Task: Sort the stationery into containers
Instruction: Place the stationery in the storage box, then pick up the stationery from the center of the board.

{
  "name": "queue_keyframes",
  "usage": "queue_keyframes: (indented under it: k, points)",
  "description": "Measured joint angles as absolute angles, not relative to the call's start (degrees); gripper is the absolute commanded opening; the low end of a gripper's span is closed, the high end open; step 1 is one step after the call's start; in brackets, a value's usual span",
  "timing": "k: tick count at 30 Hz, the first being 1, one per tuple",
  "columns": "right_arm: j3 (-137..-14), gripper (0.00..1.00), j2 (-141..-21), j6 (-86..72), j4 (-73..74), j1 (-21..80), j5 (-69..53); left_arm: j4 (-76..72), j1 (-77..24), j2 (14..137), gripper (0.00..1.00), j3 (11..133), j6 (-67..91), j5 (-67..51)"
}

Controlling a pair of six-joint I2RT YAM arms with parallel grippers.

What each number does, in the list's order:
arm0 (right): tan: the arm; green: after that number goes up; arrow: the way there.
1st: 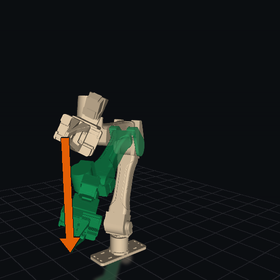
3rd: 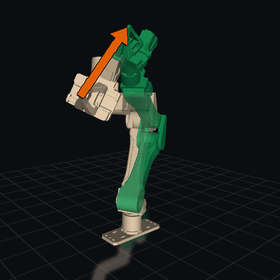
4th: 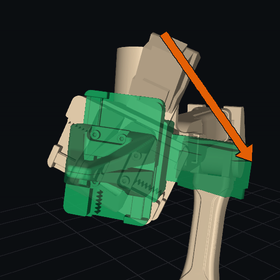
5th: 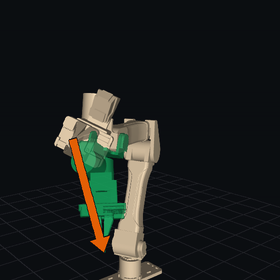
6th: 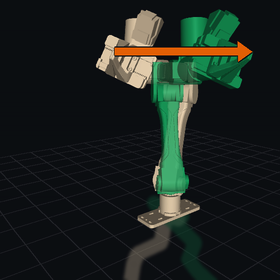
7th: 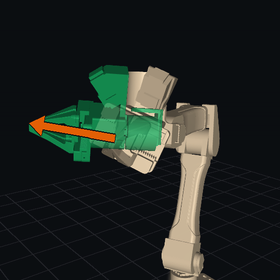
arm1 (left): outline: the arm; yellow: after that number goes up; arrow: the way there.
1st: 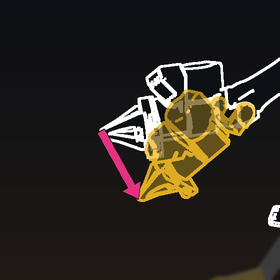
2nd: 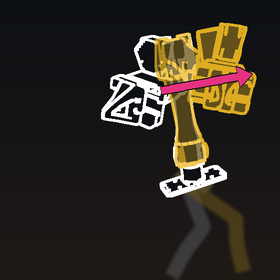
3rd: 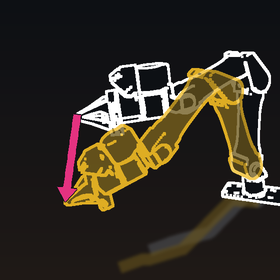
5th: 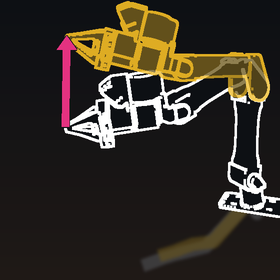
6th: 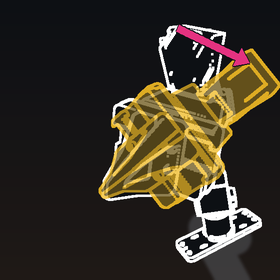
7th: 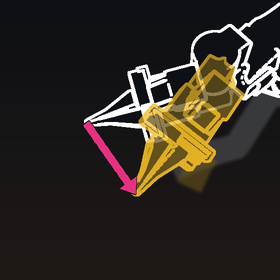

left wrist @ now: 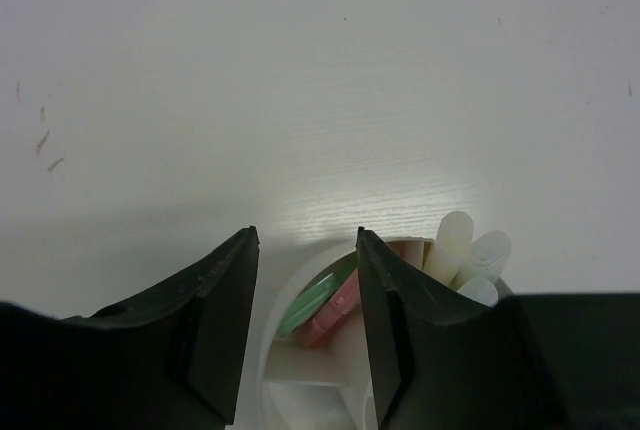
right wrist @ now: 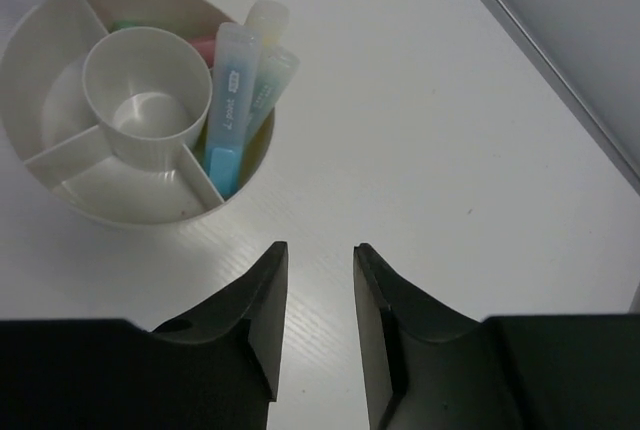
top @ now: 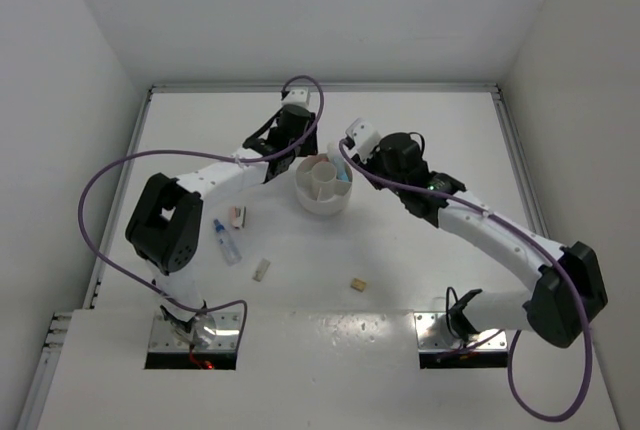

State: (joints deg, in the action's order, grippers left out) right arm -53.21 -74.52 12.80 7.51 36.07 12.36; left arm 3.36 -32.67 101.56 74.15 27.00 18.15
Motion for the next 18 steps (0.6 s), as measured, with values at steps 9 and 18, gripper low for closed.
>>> queue_keyframes:
  k: [9, 18]
  points:
    - [-54.3, 0.01, -72.2, 18.1, 20.5, 35.7, -8.3, 6.5, -32.6, 95.6, 0.00, 74.1, 26.8, 17.5]
    - [-54.8, 0.48, -78.7, 29.6, 40.7, 36.6, -24.6, 8.8, -26.9, 66.8, 0.55, 62.9, 25.5, 13.3]
